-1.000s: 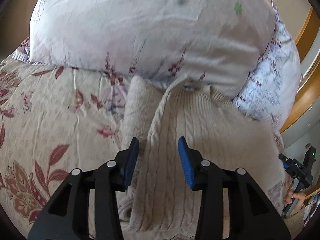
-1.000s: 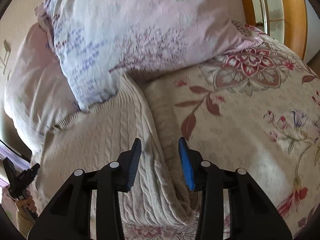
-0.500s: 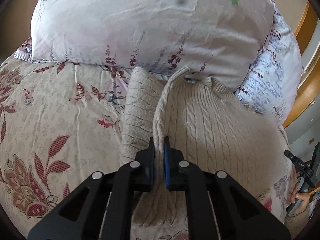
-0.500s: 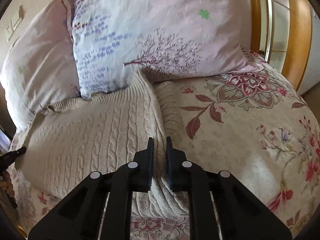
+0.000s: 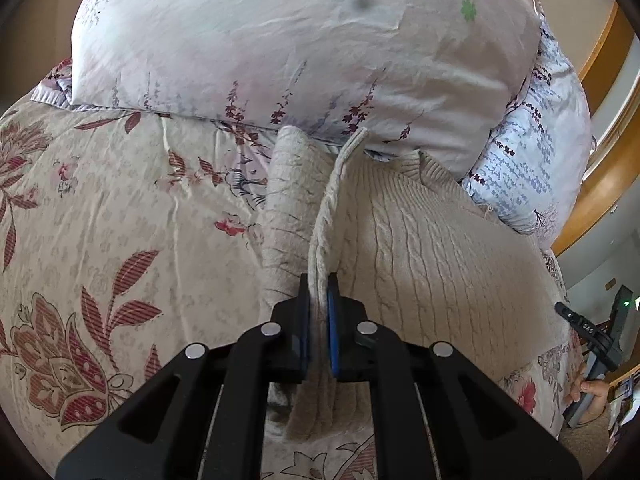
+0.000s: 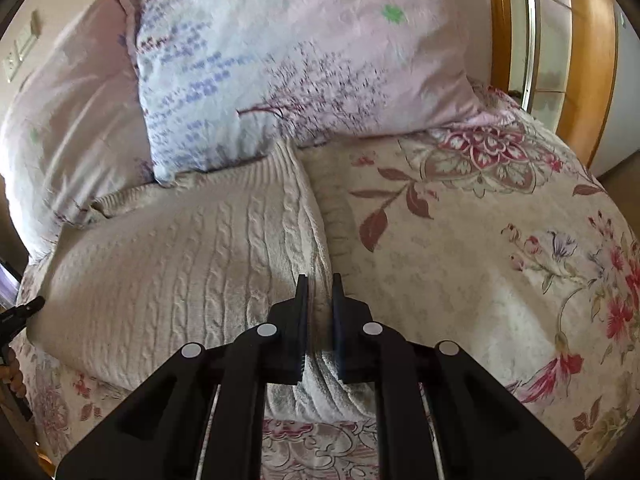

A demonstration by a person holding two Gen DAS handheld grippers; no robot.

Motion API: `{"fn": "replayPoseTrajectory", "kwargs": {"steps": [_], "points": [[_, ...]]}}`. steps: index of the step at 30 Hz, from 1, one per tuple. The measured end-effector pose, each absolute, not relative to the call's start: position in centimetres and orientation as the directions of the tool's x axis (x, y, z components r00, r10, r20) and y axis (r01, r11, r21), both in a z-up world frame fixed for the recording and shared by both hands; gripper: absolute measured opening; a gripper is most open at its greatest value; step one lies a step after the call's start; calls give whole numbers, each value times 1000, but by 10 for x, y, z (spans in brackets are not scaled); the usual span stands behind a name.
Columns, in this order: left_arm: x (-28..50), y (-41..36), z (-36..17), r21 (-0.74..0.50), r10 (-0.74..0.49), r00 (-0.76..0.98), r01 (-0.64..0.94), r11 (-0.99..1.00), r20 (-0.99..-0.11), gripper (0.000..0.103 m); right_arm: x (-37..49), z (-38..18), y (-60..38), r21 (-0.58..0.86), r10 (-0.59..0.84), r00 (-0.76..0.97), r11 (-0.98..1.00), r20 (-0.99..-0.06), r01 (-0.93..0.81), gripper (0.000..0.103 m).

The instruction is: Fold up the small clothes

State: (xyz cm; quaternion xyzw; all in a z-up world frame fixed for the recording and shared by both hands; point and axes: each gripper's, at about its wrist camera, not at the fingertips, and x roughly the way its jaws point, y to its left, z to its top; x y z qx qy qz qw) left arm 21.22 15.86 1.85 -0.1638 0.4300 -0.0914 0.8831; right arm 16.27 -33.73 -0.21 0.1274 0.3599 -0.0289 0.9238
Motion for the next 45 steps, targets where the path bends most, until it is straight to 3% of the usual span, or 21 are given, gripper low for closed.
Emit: {"fn": "replayPoseTrajectory", "kwargs": {"steps": [8,10,14,20,27,33,38,39,41,45], "points": [[212,156,13,-375,-301,612,7,927,-732,10,172,-6,-333,172,7,720,973,-694,156,12],[208,157,17,-385,-308,620,10,923,-722,11,167,1,-334,185,17,728,971,-685,152,19],[193,153,39,-343,-282,690,52,938,-666,30,147,21,-324,158,9,797,981,-604,109,37],[185,119,50,-210,-263,703,164,964,-661,40,152,21,-294,119,88,773,993,-628,-16,37],[192,113,22,-178,-242,620,165,970,-746,40,165,-6,-288,98,76,688,995,-722,-6,42],[188,112,15,-188,-249,614,164,968,-749,40,159,-12,-284,70,62,689,997,-722,-17,43],[190,139,30,-342,-332,626,110,933,-705,44,162,-11,-287,94,80,679,995,-729,-16,47],[193,148,32,-376,-343,628,86,923,-698,49,163,-10,-288,126,105,675,992,-731,-18,56],[204,165,34,-416,-340,627,29,909,-700,54,165,-6,-288,182,151,670,983,-727,-23,63],[225,181,26,-520,-413,580,-22,854,-702,58,168,4,-280,192,166,689,981,-706,-40,63]]}}
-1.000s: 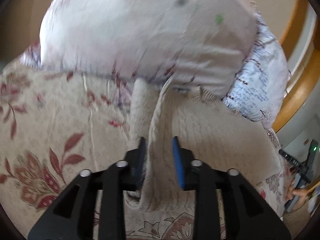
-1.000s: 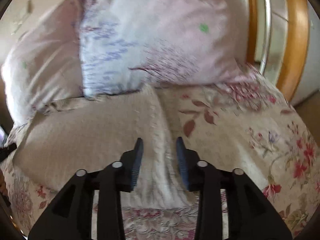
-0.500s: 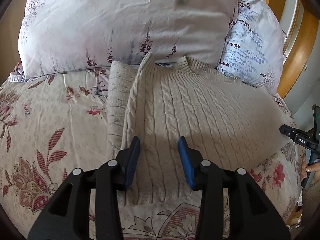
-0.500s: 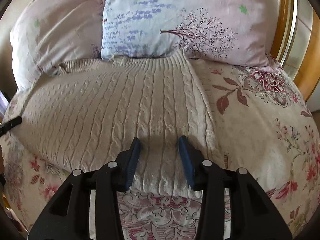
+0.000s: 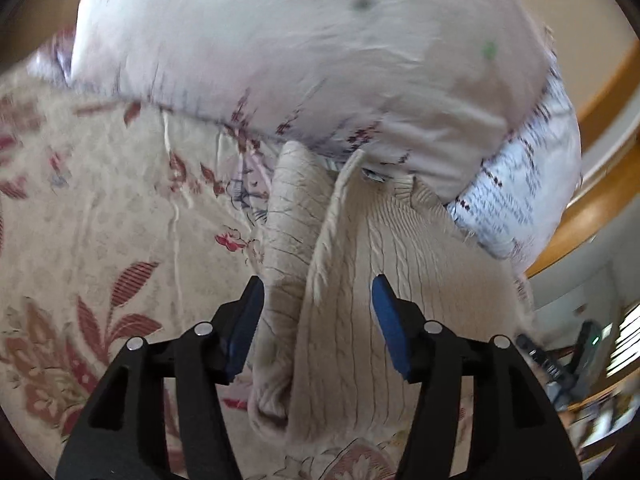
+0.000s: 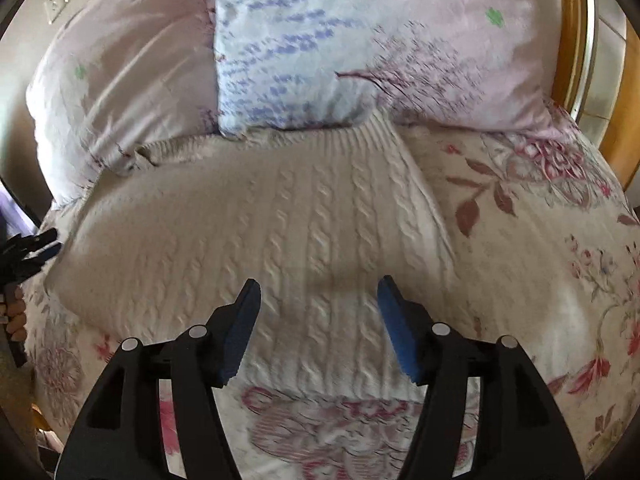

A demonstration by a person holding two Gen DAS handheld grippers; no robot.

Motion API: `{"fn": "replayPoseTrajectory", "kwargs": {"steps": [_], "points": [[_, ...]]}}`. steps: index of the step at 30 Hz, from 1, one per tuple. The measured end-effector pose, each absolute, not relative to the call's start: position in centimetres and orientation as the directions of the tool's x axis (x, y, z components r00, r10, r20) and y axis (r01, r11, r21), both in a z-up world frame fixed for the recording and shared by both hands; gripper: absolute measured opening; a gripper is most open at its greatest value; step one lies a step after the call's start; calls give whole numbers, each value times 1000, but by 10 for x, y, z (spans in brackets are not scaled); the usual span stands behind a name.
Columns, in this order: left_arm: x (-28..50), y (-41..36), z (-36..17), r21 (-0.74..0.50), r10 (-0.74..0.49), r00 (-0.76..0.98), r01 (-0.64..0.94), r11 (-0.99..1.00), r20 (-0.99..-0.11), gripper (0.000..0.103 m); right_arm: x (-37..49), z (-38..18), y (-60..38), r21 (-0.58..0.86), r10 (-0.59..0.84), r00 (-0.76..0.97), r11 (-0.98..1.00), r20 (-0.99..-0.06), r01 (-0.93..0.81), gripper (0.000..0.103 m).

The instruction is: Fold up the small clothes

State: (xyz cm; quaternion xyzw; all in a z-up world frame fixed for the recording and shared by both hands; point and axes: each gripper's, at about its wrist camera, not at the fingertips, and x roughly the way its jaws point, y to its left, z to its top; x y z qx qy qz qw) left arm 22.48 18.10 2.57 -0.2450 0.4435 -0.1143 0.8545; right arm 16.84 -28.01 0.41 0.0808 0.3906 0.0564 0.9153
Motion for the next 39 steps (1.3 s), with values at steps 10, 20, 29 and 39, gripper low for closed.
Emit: {"fn": "replayPoseTrajectory", "kwargs": {"steps": [10,20,29,39], "points": [[244,186,8,-623,-486,564,-67,780,-668,59,176,9,-260,207,215,692,974,-689,-96,65],[250,178,1,-632,-480,569,-92,770,-667,33,183,1,-258,222,229,686,970,-690,-100,68],[250,176,4,-684,-501,587,-128,718,-636,19,179,1,-259,233,235,694,967,-680,-99,68],[248,139,59,-753,-575,633,-19,658,-519,16,169,7,-261,268,266,718,957,-643,-115,68]]}}
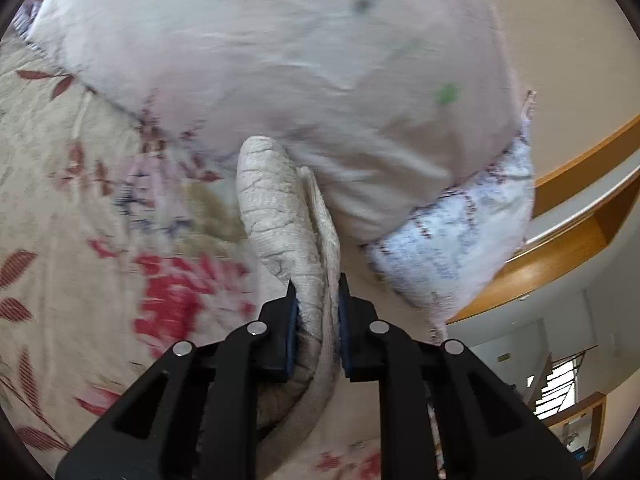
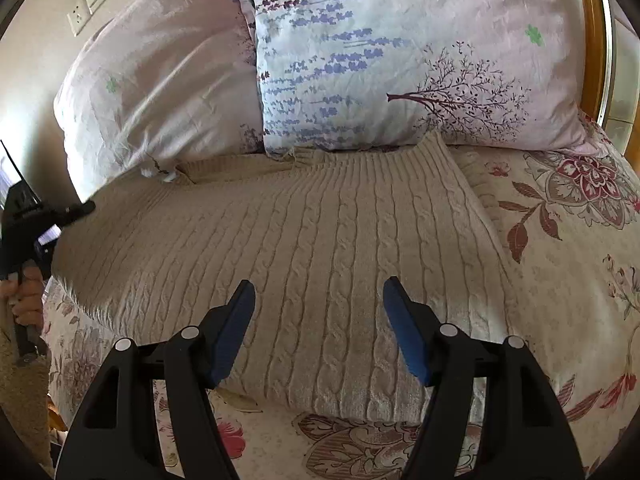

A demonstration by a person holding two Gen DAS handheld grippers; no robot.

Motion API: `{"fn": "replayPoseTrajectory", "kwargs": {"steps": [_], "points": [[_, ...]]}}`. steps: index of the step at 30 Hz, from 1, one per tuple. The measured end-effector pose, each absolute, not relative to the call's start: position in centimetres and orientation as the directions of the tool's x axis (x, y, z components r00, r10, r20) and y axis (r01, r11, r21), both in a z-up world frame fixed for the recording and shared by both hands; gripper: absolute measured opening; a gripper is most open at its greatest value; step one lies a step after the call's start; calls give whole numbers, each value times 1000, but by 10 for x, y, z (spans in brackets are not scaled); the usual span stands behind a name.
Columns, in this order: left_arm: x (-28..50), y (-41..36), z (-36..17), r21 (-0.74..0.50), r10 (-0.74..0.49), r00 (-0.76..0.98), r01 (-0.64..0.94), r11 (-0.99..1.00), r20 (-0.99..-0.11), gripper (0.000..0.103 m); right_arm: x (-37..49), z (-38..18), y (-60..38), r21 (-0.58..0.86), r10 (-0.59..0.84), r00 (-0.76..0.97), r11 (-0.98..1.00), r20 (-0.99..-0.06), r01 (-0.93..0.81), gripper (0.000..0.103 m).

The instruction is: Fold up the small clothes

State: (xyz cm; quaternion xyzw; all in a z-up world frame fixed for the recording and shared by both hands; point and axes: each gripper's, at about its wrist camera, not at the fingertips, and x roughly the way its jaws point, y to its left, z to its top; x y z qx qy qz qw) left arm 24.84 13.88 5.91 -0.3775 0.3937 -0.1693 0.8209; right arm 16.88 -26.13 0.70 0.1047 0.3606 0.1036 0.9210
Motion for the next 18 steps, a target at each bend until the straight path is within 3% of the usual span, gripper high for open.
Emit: {"fn": "replayPoseTrajectory", "kwargs": {"steps": [10,18], "points": [[253,39,93,-794,-697,589,148,590,-408,14,165,14,-271,293,275,735,950,-619,-109,68],[271,-38,35,-812,-762,427,99,575,-488,15,169,4,-287,334,274,718,941,-640,-61,68]]}}
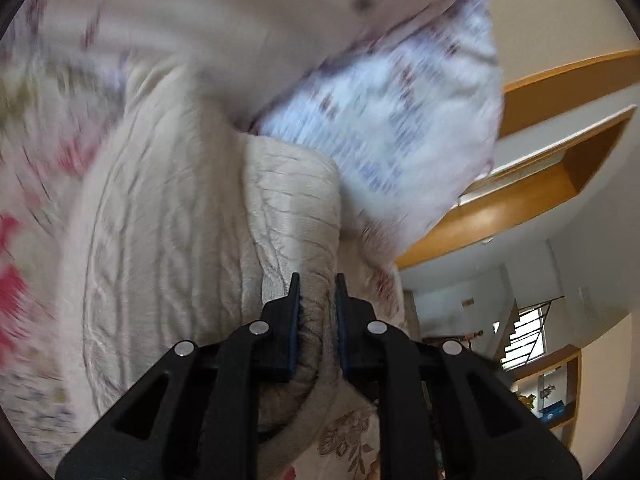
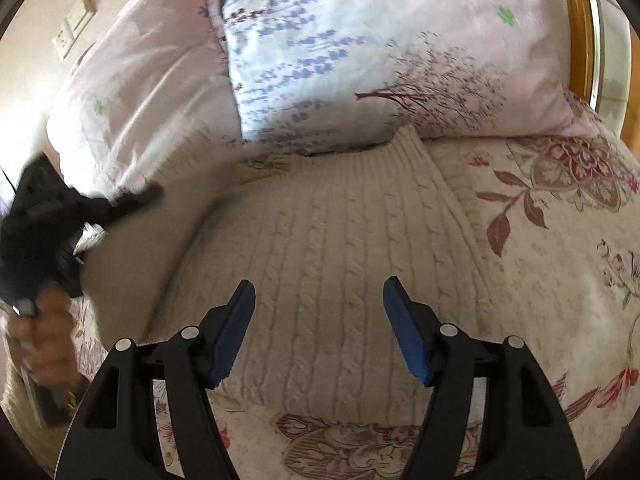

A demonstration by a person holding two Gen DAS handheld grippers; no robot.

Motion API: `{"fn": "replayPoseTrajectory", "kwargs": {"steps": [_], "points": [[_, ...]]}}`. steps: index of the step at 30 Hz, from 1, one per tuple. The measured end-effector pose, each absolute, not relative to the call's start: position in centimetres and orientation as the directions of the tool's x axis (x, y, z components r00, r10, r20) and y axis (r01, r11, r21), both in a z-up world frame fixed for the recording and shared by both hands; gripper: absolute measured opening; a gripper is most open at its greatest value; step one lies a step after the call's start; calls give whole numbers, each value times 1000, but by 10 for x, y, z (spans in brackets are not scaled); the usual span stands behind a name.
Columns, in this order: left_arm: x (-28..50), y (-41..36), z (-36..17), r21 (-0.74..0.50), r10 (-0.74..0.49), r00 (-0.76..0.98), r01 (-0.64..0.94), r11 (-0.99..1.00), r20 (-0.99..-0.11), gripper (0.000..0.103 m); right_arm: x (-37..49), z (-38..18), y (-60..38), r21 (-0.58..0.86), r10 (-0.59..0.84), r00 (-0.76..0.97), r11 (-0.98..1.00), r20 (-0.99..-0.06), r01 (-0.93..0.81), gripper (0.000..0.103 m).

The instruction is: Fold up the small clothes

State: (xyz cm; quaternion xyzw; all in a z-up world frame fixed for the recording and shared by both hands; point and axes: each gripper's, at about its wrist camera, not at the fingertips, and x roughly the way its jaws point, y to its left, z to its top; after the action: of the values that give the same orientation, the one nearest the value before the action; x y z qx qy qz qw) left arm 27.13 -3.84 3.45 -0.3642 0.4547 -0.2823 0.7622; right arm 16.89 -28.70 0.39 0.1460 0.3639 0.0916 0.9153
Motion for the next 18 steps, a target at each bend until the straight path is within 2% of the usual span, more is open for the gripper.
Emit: {"fn": "replayPoseTrajectory", "kwargs": {"steps": [4,6,9,12,15,18], "points": [[272,-51,27,-802,-770,387,114,586,-507,20,168,7,-297,378,292,722,925,-627,-46,68],[271,-48,35,-837,-813,355,127,532,-463,37,169,12,-300,408,312,728,912,-611,-49,68],[262,-30,48,-864,-840,368,159,478,-397,50,171,18,-302,481,383,718,873,-581,-76,68],[250,4,61,-850,-802,464,173,498,-376,56,180,21,-300,587,493,679,802,-544,-111,68],[246,37,63,-790,-686,563,93,606,-460,58,197,16,-295,698,607,615,705,-504,-125,68],[250,51,51,-726,-601,573,16,687,-557,58,213,10,-288,745,655,572,658,-494,-110,67]]}}
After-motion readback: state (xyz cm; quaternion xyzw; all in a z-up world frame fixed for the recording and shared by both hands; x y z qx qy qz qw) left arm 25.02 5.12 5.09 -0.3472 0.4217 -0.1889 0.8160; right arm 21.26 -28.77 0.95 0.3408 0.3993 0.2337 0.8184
